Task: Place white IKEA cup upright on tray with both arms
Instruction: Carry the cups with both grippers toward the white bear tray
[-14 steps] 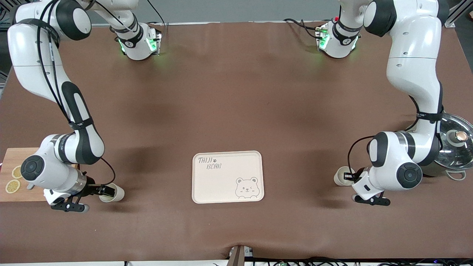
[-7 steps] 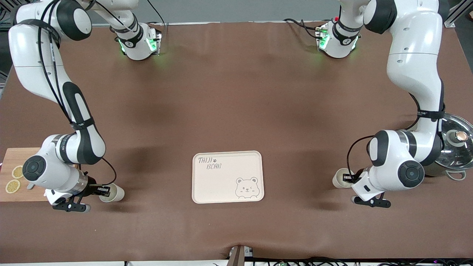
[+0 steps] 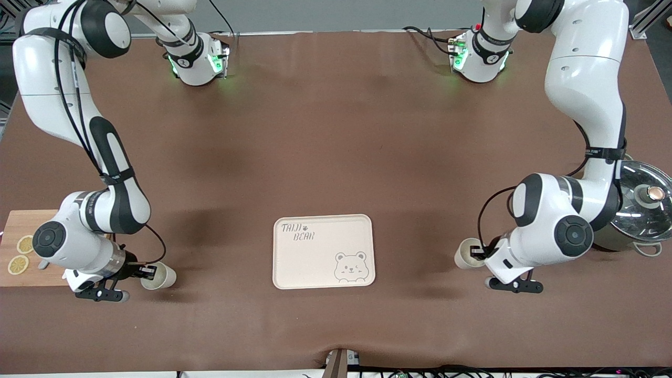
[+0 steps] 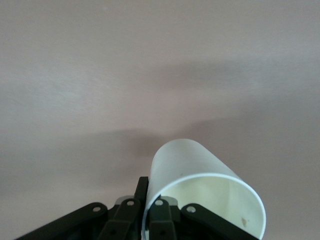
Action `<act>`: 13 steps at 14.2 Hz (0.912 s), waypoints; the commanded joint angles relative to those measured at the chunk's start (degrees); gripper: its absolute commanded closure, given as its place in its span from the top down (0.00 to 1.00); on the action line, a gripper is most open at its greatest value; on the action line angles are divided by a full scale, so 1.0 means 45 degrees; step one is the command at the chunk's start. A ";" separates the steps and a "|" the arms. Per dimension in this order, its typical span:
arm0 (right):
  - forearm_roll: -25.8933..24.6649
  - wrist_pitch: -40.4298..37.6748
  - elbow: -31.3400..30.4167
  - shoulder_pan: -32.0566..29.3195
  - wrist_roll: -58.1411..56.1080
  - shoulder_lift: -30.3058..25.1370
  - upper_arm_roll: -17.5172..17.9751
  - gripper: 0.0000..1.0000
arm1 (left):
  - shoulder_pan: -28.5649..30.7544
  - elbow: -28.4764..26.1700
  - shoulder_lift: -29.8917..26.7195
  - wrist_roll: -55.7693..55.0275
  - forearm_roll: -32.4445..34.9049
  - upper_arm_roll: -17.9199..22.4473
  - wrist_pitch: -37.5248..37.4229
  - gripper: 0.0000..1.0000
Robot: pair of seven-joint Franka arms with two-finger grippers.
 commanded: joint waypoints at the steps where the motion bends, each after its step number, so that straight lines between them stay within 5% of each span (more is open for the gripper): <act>1: -0.0139 -0.0493 0.0671 0.0056 0.0493 0.0177 0.0128 0.00 | -0.0110 0.0263 -0.0104 -0.1568 -0.0138 -0.0547 -0.0058 0.00; 7: -0.0042 -0.3460 0.1783 0.1225 0.3710 -0.0136 0.0246 0.00 | -0.1944 0.0459 0.0072 -0.5337 -0.0158 -0.0706 0.0195 0.00; 13: -0.0022 -0.3621 0.1883 0.3079 0.8026 -0.0214 0.0461 0.00 | -0.3507 0.0479 0.0364 -0.8465 -0.0138 -0.0569 0.1229 0.00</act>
